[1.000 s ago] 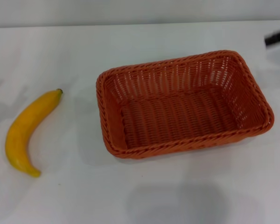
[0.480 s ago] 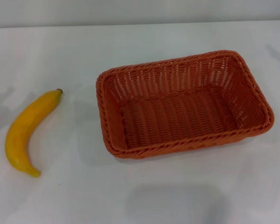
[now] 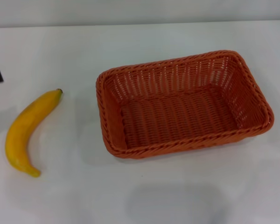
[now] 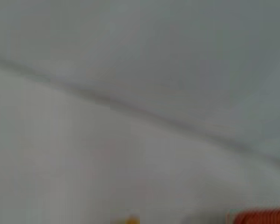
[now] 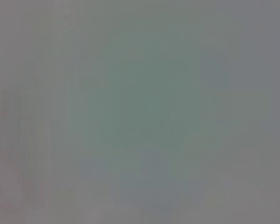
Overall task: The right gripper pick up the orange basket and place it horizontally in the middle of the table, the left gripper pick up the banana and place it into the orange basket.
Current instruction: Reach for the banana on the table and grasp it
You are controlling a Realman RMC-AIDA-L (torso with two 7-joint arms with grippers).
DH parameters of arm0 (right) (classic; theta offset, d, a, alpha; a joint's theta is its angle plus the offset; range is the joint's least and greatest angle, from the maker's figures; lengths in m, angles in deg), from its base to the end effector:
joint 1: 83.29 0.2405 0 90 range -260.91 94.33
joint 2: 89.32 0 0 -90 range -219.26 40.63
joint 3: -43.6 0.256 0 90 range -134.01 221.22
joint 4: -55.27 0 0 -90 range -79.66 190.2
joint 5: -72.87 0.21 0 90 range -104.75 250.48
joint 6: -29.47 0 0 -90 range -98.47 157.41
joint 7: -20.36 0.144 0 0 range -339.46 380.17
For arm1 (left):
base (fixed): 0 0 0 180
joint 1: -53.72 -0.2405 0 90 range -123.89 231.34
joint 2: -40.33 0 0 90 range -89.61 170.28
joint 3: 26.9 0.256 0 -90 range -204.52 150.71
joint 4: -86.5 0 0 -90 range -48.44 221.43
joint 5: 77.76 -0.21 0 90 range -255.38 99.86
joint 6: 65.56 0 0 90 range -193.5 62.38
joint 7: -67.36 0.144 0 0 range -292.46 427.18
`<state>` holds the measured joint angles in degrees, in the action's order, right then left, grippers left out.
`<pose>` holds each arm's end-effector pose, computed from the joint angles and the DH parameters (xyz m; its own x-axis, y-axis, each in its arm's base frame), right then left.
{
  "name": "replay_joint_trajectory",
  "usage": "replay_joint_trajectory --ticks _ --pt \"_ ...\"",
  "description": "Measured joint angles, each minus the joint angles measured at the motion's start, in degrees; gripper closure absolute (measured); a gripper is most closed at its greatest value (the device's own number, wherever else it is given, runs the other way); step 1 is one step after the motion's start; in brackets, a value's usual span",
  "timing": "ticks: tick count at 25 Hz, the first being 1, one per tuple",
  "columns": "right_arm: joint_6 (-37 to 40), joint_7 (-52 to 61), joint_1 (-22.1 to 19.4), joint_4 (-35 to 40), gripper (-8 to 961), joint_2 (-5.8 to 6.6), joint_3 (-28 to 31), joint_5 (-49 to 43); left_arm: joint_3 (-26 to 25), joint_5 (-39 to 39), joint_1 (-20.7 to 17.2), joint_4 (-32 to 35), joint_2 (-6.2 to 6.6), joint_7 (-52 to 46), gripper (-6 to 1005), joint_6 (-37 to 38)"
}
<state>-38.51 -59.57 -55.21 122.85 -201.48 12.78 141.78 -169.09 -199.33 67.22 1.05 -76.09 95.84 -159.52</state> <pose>0.2662 0.3943 0.2096 0.8069 -0.1505 -0.5711 -0.5786 -0.3955 -0.7133 -0.2854 0.2899 0.1559 0.2204 0.7618 0.6092 0.9744 -0.1435 -0.1732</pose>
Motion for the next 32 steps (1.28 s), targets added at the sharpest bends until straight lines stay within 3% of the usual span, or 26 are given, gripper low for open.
replay_joint_trajectory --ticks 7,13,19,32 --pt "3.3 -3.6 -1.6 -2.3 256 -0.25 0.3 2.2 -0.9 -21.4 12.5 0.5 3.55 -3.9 194 -11.0" --pt "4.7 -4.5 -1.3 -4.7 256 -0.56 0.3 2.4 -0.4 -30.9 20.5 10.6 5.10 2.5 197 -12.6" --pt "4.7 -4.1 -0.4 -4.6 256 -1.81 -0.2 2.9 -0.4 -33.4 21.1 18.8 5.10 7.2 203 -8.9" --pt "4.5 -3.5 -0.6 -5.1 257 -2.47 -1.4 4.0 -0.2 -34.9 21.6 28.2 4.17 11.9 222 1.7"
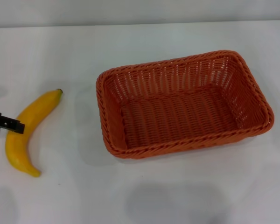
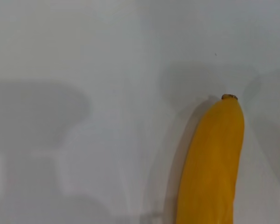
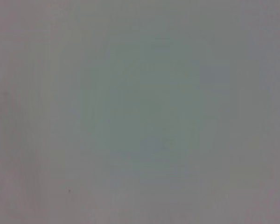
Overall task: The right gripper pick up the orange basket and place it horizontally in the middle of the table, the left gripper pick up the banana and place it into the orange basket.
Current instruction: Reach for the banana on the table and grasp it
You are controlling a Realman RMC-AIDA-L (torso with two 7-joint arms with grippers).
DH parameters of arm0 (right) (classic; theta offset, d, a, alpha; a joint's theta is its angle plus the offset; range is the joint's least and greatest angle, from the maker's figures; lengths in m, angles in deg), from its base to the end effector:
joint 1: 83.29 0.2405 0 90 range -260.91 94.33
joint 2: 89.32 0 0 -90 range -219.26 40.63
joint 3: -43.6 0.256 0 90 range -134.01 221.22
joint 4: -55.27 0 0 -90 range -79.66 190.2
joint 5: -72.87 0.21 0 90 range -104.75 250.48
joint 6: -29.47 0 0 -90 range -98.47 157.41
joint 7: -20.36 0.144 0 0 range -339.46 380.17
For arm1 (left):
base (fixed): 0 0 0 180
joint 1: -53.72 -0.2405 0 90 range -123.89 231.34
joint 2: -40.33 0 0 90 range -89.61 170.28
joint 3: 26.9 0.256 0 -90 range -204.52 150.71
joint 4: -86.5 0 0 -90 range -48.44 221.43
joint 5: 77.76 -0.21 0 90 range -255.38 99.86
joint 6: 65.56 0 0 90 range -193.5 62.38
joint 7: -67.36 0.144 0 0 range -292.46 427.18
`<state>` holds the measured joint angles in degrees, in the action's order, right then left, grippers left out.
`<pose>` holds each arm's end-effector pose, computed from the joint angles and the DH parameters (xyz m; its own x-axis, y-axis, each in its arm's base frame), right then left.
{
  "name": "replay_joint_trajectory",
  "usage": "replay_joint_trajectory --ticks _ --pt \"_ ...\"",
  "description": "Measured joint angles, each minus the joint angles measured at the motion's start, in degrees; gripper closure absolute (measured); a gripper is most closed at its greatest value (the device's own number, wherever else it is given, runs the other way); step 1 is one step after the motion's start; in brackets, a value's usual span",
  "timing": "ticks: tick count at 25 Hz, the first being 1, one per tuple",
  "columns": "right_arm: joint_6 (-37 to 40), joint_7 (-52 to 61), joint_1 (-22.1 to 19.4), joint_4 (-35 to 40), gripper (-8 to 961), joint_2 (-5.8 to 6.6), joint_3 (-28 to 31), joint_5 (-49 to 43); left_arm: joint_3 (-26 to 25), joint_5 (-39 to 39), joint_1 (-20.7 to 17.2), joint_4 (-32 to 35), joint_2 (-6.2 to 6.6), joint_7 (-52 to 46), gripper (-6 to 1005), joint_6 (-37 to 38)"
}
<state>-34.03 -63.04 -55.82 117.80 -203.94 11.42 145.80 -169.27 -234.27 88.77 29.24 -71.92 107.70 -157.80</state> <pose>0.2784 0.3979 0.1813 0.7585 -0.1589 -0.6320 -0.6386 -0.3747 -0.6722 -0.3143 0.3510 0.1010 0.3054 0.9424 0.1363 0.8786 -0.2237 -0.4219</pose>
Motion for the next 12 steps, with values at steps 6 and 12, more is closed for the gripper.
replay_joint_trajectory --ticks 6,12 --pt "0.2 0.0 0.3 0.0 257 -0.23 -0.4 0.0 1.8 -0.3 0.9 2.7 0.00 0.4 230 3.2" --pt "0.3 0.1 0.3 -0.1 257 -0.33 -0.4 0.7 1.9 -2.4 1.7 4.5 0.06 0.0 239 3.9"
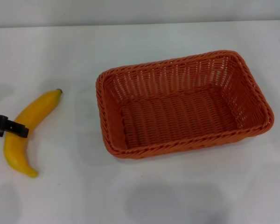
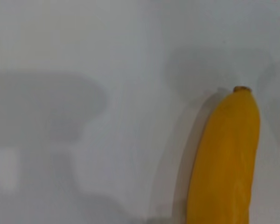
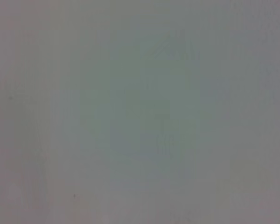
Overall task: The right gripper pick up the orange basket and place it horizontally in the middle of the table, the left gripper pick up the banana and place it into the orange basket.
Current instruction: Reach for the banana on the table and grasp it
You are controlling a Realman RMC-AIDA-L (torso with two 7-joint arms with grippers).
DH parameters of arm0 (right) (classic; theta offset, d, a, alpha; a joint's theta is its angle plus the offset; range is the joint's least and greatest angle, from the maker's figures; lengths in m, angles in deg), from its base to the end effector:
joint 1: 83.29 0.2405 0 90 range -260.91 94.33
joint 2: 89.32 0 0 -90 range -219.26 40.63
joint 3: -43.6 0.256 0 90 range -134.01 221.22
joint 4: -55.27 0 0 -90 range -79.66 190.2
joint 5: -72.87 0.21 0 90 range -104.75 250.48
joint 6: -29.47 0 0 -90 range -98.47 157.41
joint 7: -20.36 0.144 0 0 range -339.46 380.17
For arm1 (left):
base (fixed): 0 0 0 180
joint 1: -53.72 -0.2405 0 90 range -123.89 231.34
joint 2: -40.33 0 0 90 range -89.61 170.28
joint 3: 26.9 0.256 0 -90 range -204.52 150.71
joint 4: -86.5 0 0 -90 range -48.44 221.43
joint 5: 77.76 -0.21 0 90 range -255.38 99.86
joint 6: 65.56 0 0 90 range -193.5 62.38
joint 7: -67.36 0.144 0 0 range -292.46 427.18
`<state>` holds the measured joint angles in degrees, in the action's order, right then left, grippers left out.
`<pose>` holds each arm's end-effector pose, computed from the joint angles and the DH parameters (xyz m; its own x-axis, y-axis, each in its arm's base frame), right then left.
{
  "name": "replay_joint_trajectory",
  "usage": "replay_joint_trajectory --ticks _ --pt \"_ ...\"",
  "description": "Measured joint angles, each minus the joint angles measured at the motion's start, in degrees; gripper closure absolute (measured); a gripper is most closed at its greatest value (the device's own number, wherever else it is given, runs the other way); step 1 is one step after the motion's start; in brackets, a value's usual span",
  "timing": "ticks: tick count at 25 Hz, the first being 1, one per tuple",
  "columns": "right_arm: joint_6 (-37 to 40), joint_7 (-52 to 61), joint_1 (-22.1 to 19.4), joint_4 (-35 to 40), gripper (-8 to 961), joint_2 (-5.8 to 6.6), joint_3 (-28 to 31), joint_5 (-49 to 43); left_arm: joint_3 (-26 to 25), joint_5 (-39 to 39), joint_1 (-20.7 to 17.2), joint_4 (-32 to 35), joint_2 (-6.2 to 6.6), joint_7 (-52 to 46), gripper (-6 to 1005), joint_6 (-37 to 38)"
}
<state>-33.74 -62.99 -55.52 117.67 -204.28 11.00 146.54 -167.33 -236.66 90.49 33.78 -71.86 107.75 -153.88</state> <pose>0.2744 0.4001 0.1782 0.7514 -0.1514 -0.6422 -0.6438 -0.3816 -0.6633 -0.3183 0.3586 0.0875 0.3107 0.9460 0.0926 0.8583 -0.2373 -0.4549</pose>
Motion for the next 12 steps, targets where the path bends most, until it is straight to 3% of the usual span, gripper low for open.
replay_joint_trajectory --ticks 12 --pt "0.0 0.0 0.2 -0.2 258 -0.15 -0.1 0.7 0.7 -0.4 0.8 1.1 -0.07 -0.3 256 1.9"
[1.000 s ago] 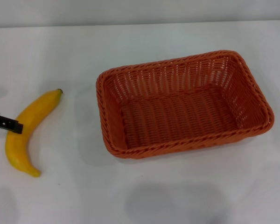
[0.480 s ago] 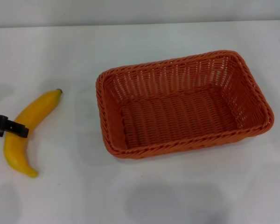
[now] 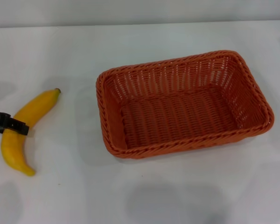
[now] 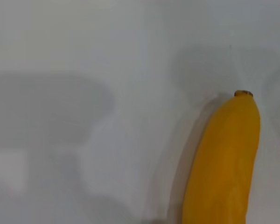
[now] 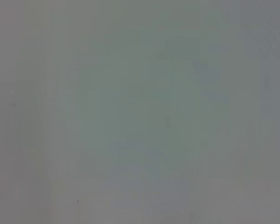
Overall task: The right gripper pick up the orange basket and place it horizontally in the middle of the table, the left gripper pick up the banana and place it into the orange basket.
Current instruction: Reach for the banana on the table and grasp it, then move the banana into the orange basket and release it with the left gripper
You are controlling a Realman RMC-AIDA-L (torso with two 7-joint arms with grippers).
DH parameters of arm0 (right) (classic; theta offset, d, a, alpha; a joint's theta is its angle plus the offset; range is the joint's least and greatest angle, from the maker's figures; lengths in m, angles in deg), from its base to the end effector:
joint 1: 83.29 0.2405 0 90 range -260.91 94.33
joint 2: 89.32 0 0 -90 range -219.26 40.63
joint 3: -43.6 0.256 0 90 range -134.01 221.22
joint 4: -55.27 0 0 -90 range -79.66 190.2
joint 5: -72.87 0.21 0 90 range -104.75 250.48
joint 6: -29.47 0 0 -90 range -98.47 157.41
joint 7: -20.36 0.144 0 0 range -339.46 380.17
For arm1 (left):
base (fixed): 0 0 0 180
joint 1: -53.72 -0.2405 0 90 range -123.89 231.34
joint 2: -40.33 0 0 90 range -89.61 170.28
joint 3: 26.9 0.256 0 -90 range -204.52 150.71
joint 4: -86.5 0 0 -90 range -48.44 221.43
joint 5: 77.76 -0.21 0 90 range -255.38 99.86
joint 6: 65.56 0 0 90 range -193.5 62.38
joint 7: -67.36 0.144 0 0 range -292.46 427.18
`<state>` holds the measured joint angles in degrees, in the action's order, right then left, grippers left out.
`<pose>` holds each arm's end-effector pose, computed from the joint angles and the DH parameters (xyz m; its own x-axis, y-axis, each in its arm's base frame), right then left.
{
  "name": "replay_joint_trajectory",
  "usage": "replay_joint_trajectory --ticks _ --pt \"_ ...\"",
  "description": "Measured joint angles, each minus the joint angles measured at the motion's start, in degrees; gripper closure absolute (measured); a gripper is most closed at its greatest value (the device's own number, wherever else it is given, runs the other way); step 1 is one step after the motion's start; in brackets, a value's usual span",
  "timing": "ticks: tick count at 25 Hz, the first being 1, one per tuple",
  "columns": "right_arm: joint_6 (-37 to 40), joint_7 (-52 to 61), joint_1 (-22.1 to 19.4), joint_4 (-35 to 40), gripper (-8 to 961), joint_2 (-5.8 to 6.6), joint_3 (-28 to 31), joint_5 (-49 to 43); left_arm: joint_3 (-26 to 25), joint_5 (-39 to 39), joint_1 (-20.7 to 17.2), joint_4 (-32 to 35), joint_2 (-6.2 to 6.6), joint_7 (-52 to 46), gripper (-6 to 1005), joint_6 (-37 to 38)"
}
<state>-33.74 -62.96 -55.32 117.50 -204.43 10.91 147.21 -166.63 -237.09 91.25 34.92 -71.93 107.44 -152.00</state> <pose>0.2719 0.4012 0.1770 0.7442 -0.1449 -0.6521 -0.6492 -0.3864 -0.6551 -0.3172 0.3641 0.0838 0.3201 0.9429 0.0923 0.8489 -0.2422 -0.4698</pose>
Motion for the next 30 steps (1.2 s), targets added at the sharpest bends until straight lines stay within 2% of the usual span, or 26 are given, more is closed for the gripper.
replay_joint_trajectory --ticks 7,8,12,17,20,24,30 --pt "-0.2 0.1 -0.2 -0.1 258 -0.03 0.0 1.2 0.1 0.0 -0.1 0.2 -0.08 -0.4 266 0.6" --pt "-0.3 0.1 -0.3 -0.1 258 -0.03 0.0 1.4 0.1 0.1 -0.2 -0.4 -0.10 -0.5 306 0.7" --pt "-0.7 0.1 -0.4 -0.1 258 -0.02 0.0 1.9 0.0 2.0 -2.2 -9.3 -1.25 -0.4 468 -0.8" --pt "-1.3 0.6 -0.4 0.2 258 0.03 0.0 2.8 0.2 8.7 -2.3 -19.8 -1.52 0.7 472 -6.0" --pt "-1.5 0.6 -0.1 0.1 258 0.05 -0.1 2.9 2.0 13.6 0.0 -21.6 -0.92 2.2 471 -8.5" --pt "-1.4 0.4 0.3 -0.1 258 -0.02 -1.5 3.2 7.8 16.0 5.0 -21.7 -0.64 2.6 471 -9.1" --pt "-1.3 -0.9 0.6 -1.6 259 -0.04 -4.4 5.4 12.5 16.1 13.1 -20.4 -1.82 5.3 472 -7.3"
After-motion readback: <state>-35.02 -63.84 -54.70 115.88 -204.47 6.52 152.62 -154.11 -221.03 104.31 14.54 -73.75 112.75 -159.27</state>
